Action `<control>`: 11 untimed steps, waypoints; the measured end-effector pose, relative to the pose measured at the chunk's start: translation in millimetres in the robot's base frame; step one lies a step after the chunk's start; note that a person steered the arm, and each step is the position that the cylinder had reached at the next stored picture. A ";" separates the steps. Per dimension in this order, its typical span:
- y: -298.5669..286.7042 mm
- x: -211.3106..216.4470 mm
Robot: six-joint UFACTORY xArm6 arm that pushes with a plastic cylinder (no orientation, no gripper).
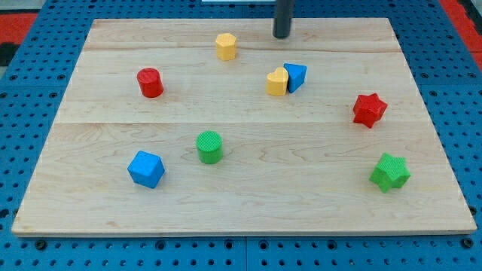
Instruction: Push the yellow hexagon to the yellow heart
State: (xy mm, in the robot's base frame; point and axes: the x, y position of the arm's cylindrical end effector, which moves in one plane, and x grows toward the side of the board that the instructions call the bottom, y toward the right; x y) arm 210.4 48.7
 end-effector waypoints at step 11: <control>-47.5 104.1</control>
